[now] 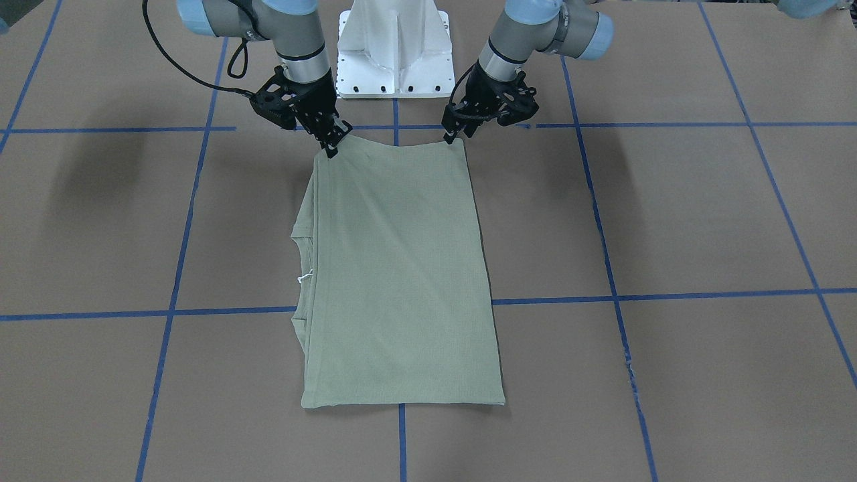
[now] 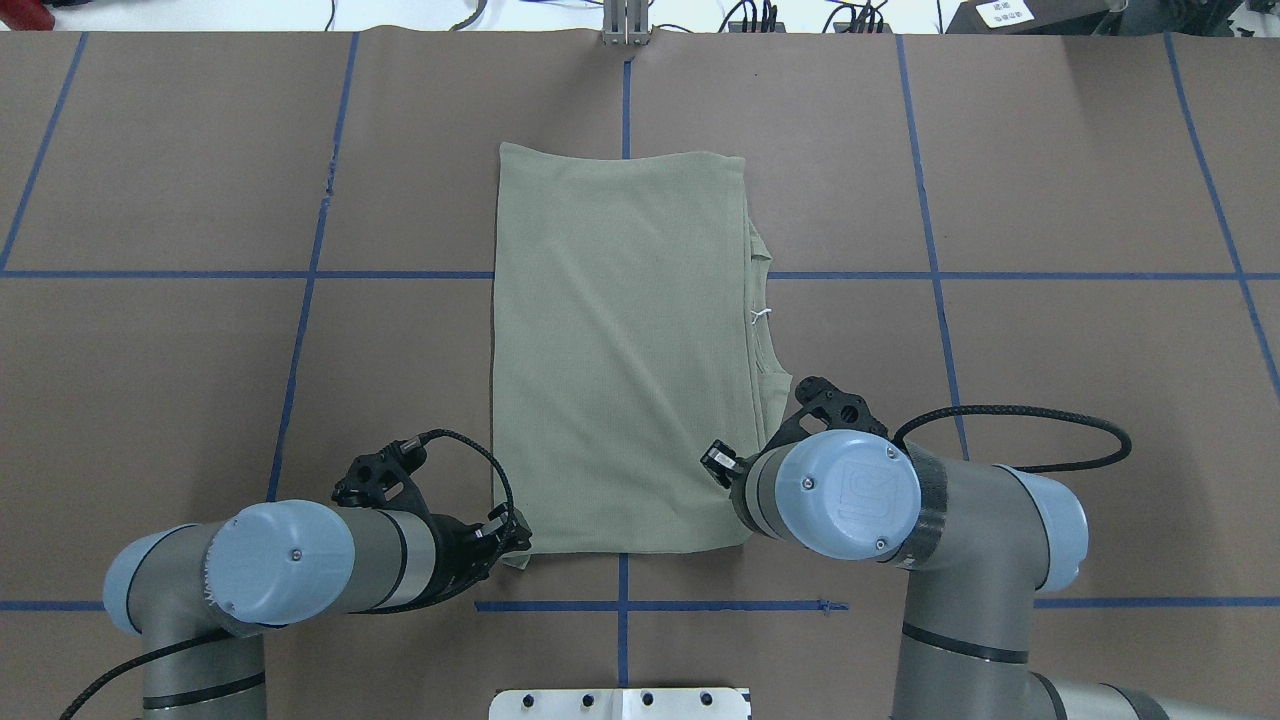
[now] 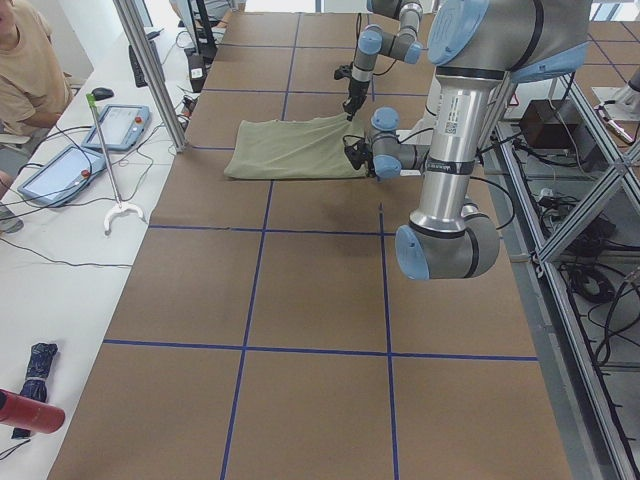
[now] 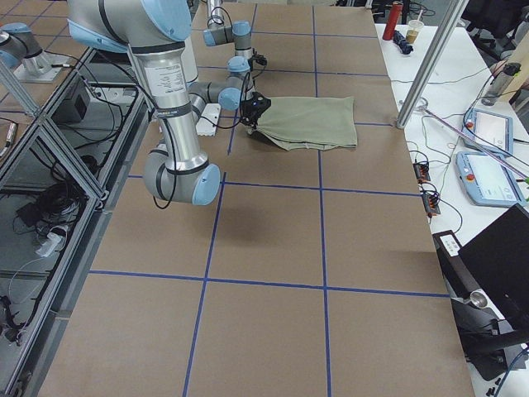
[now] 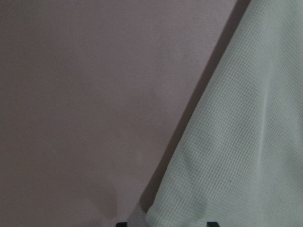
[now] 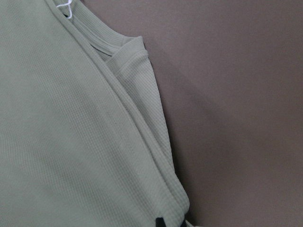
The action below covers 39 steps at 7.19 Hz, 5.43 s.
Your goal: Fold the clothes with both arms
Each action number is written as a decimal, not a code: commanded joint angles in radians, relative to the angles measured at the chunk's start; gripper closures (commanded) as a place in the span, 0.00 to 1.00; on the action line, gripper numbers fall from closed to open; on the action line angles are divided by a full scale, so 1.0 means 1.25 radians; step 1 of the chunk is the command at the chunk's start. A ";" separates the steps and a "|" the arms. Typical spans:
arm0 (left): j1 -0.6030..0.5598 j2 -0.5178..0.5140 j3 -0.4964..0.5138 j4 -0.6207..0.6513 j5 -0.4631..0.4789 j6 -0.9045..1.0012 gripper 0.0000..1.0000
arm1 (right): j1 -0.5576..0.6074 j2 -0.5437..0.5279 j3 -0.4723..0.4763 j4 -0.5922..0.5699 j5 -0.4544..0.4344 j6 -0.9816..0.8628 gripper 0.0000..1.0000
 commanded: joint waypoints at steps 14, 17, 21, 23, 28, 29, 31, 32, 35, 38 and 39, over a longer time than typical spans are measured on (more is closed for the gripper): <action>-0.007 0.006 -0.215 0.114 -0.002 0.009 1.00 | -0.087 -0.026 0.147 -0.092 -0.095 0.131 1.00; -0.117 -0.057 -0.249 0.148 -0.024 0.031 1.00 | -0.009 -0.010 0.226 -0.129 -0.112 0.151 1.00; -0.311 -0.155 -0.071 0.180 -0.081 0.239 1.00 | 0.193 0.068 -0.022 0.055 -0.034 0.117 1.00; -0.338 -0.203 0.067 0.084 -0.080 0.253 1.00 | 0.261 0.125 -0.149 0.126 0.035 0.097 1.00; -0.385 -0.316 0.404 -0.132 -0.032 0.308 1.00 | 0.338 0.258 -0.475 0.272 0.095 -0.057 0.09; -0.407 -0.347 0.511 -0.218 -0.006 0.373 0.49 | 0.362 0.309 -0.562 0.282 0.103 -0.173 0.00; -0.445 -0.347 0.531 -0.239 0.009 0.424 0.42 | 0.449 0.336 -0.626 0.282 0.150 -0.421 0.00; -0.445 -0.344 0.528 -0.239 0.002 0.424 0.41 | 0.470 0.333 -0.626 0.282 0.162 -0.455 0.00; -0.459 -0.283 0.467 -0.237 -0.002 0.571 0.41 | 0.504 0.255 -0.564 0.286 0.206 -0.557 0.00; -0.517 -0.231 0.403 -0.228 -0.131 0.615 0.42 | 0.400 0.253 -0.483 0.286 0.187 -0.423 0.87; -0.533 -0.222 0.400 -0.228 -0.165 0.675 0.41 | 0.354 0.253 -0.457 0.283 0.156 -0.405 1.00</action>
